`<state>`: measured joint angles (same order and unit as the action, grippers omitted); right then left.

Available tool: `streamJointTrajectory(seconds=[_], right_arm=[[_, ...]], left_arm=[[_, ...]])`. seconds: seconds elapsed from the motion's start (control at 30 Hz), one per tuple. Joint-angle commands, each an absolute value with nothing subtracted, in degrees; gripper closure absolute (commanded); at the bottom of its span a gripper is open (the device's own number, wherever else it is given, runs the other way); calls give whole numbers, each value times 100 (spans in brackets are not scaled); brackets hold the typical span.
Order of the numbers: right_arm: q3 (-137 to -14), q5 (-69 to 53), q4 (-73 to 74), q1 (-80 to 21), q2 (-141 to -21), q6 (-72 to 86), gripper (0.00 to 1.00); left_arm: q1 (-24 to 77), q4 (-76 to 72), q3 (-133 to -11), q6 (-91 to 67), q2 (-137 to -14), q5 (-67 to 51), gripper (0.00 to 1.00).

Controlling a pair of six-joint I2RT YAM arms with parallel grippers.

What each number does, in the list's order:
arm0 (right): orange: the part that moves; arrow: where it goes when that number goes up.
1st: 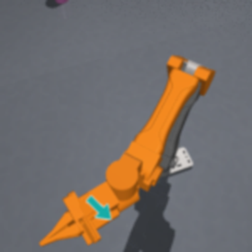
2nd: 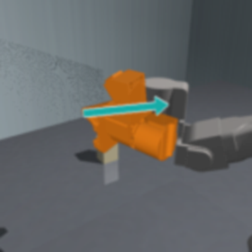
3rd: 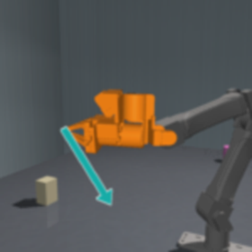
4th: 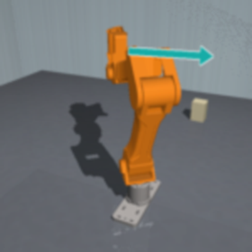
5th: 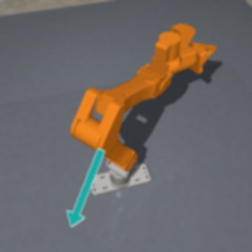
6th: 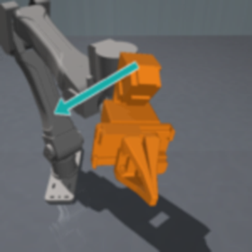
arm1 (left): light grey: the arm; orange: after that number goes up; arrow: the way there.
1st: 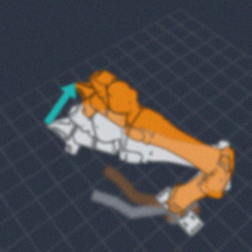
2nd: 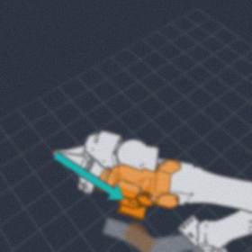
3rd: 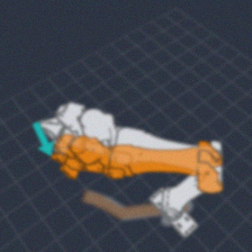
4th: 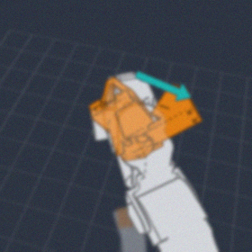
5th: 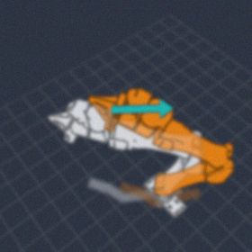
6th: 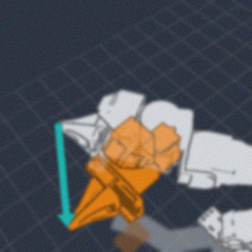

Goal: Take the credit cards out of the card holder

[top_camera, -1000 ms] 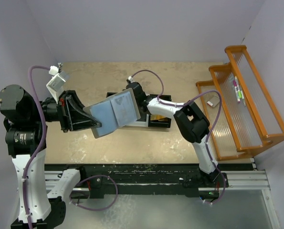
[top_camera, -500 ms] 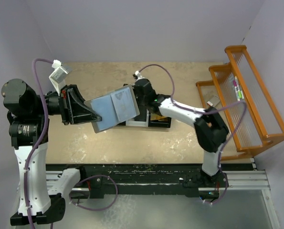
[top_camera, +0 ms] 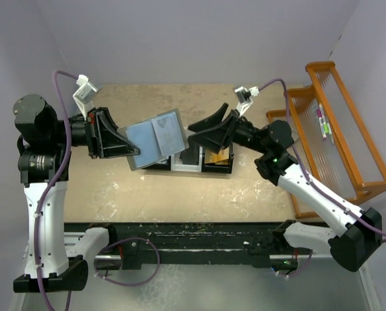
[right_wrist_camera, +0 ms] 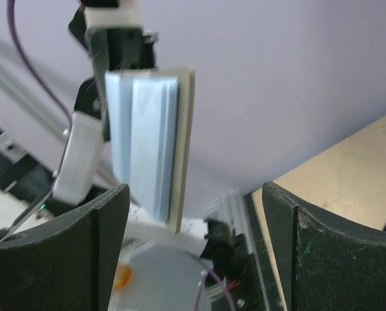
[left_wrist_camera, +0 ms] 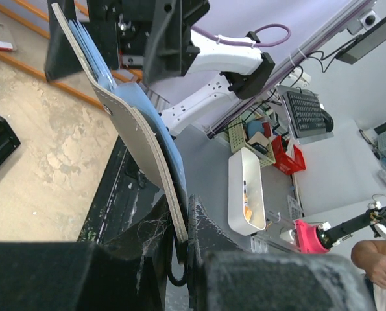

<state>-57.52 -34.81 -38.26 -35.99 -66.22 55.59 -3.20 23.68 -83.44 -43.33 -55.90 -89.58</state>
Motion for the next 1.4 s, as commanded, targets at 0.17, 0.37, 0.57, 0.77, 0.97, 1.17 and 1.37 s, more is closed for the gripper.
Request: streamJointTrajectory(seconds=[0.17, 0.37, 0.57, 0.77, 0.97, 1.17, 1.37], right_arm=[[-5485, -4546, -5848, -3638, -6820, 6666, 15], [-5720, -4524, -6115, -3869, -7068, 6825, 19], [-5929, -4410, -6178, -4020, -7132, 6879, 39], [-6301, -3704, -4240, -4306, -6807, 5708, 59], [-6610, -3267, -3231, -4351, -6700, 5279, 87], [-6791, -3193, -2530, -4352, -6665, 5151, 100], [-7319, -3246, -1405, -4342, -6844, 5166, 100]], left_arm=[[-308, 2741, -8457, -3673, -5721, -9864, 100], [-313, 2751, -8490, -3621, -5722, -9826, 100], [-309, 2767, -8501, -3606, -5722, -9821, 100], [-314, 2769, -8354, -3559, -5694, -9774, 100], [-313, 2751, -8337, -3542, -5688, -9710, 100], [-309, 2704, -8182, -3516, -5644, -9612, 91], [-315, 2739, -8006, -3251, -5583, -9284, 67]])
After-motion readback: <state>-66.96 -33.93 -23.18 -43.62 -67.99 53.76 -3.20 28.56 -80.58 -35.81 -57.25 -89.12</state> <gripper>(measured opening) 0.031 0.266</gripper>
